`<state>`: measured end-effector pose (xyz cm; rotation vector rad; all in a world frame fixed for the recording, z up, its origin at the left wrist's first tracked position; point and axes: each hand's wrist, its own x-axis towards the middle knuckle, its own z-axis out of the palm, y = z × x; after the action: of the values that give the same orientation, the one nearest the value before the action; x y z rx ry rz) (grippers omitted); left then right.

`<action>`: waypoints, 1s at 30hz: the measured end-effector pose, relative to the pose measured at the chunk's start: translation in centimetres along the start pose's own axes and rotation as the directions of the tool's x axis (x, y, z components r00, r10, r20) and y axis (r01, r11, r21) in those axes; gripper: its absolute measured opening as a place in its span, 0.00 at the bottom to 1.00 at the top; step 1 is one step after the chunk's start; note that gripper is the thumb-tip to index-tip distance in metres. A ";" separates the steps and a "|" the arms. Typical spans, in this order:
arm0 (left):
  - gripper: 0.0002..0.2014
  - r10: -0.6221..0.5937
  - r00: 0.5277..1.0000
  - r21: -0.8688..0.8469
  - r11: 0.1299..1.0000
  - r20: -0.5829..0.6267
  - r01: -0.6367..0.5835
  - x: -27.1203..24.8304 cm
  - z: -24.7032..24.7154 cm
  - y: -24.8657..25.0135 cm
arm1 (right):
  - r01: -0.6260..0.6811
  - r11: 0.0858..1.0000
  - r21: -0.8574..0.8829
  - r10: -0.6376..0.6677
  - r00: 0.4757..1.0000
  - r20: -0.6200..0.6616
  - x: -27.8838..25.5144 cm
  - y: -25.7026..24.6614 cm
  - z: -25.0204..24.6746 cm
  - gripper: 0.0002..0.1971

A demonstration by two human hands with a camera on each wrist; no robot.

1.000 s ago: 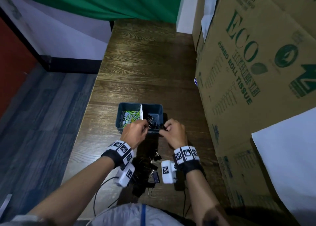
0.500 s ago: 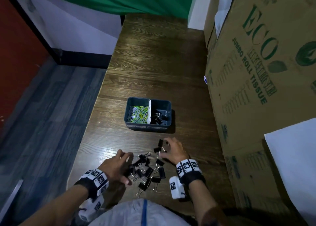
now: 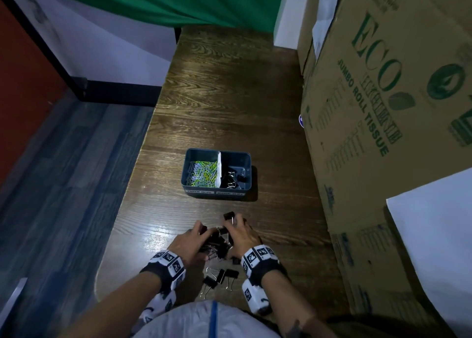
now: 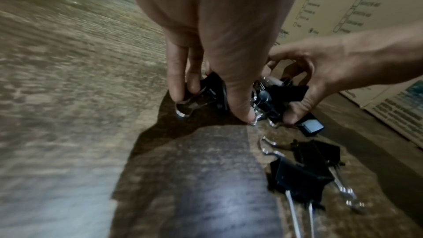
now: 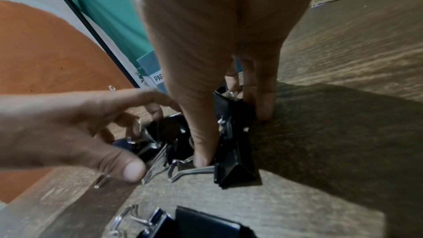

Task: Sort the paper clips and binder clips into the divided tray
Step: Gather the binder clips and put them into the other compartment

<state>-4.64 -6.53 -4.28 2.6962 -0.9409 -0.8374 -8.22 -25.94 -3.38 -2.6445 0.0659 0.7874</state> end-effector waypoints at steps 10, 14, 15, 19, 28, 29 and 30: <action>0.19 -0.064 0.994 -0.072 0.996 -0.086 0.058 0.6 -1.0 -0.1 | -0.073 0.985 0.160 0.090 0.990 -0.108 -1.7 1.5 -0.4 0.26; 0.11 -0.042 0.992 -0.140 0.990 -0.116 0.026 0.7 -0.9 -0.6 | -0.182 0.936 0.302 0.212 0.975 -0.071 -1.7 1.4 -1.3 0.18; 0.09 -0.041 0.991 -0.154 0.988 -0.124 0.022 0.7 -0.9 -0.8 | -0.201 0.915 0.349 0.241 0.968 -0.075 -1.7 1.5 -1.4 0.13; 0.05 -0.010 0.975 -0.226 0.973 -0.222 -0.041 0.4 -1.7 -1.1 | -0.230 0.874 0.429 0.291 0.953 -0.083 -2.0 2.4 -2.2 0.06; 0.04 0.072 0.834 -0.265 0.930 -0.548 -0.254 4.2 -9.9 3.1 | -0.227 0.881 0.416 0.287 0.954 -0.089 -1.5 3.5 -4.8 0.09; 0.05 0.049 0.821 -0.293 0.921 -0.568 -0.257 4.9 -10.9 3.6 | -0.220 0.885 0.411 0.282 0.955 -0.097 -1.3 3.5 -5.3 0.11; 0.08 0.036 0.812 -0.312 0.913 -0.583 -0.264 5.7 -11.9 4.1 | -0.203 0.889 0.411 0.269 0.957 -0.108 -1.2 3.4 -5.8 0.12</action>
<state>3.54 -13.62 4.37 2.2692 -0.7397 -0.1240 -6.72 -31.34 0.54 -2.3261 0.5452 0.5559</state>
